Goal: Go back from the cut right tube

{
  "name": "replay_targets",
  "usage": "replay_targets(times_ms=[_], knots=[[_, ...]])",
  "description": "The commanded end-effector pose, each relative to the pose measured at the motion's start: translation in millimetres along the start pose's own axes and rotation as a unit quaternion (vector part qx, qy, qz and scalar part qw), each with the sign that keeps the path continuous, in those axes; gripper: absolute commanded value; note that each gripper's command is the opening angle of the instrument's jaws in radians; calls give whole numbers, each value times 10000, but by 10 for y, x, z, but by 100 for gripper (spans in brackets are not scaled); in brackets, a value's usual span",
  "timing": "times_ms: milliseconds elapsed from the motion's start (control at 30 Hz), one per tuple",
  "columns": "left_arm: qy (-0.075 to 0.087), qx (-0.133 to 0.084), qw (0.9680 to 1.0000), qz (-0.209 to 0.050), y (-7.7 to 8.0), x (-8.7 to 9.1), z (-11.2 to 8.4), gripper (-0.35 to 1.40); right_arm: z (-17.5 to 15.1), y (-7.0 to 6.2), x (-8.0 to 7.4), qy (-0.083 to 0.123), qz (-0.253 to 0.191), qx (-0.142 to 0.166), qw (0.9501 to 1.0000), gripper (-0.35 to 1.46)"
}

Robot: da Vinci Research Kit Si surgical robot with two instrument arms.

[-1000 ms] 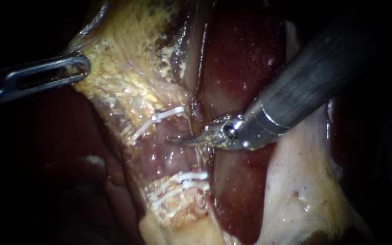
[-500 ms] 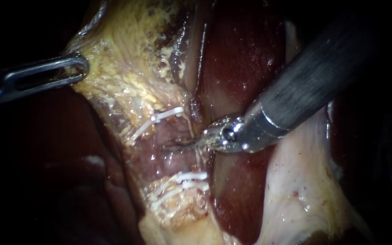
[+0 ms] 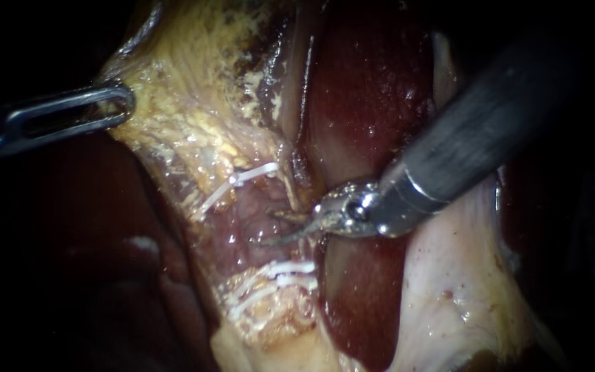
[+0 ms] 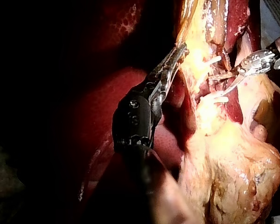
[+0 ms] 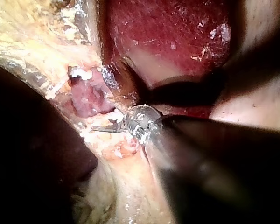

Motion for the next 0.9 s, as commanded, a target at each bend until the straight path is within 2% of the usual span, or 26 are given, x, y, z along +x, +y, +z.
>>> replay_targets(times_ms=[33, 133, 233, 367, 533, 700, 900], knots=[[-2, 5, 10000, -3, 0, 0, 0, -35, -6, -1, -2, 40, -145, -50, 9999, 135], [-2, 5, 10000, -3, 0, 0, 0, -35, -30, -3, -9, 142, -592, -252, 9978, 141], [-2, 5, 10000, -3, 0, 0, 0, -35, -60, 1, -11, 311, -957, -458, 9939, 143], [-3, 4, 10000, -3, 0, 0, 0, -35, -103, 7, -6, 471, -1256, -634, 9889, 143], [-4, 2, 10000, -4, 0, 0, 1, -35, -142, 4, 2, 624, -1472, -833, 9836, 143], [-25, -17, 10000, 8, 0, 6, 10, -35, -152, 0, 9, 701, -1639, -875, 9801, 143], [-40, 15, 10000, 61, 5, 29, 44, -35, -148, 0, 8, 709, -1755, -851, 9782, 143]])
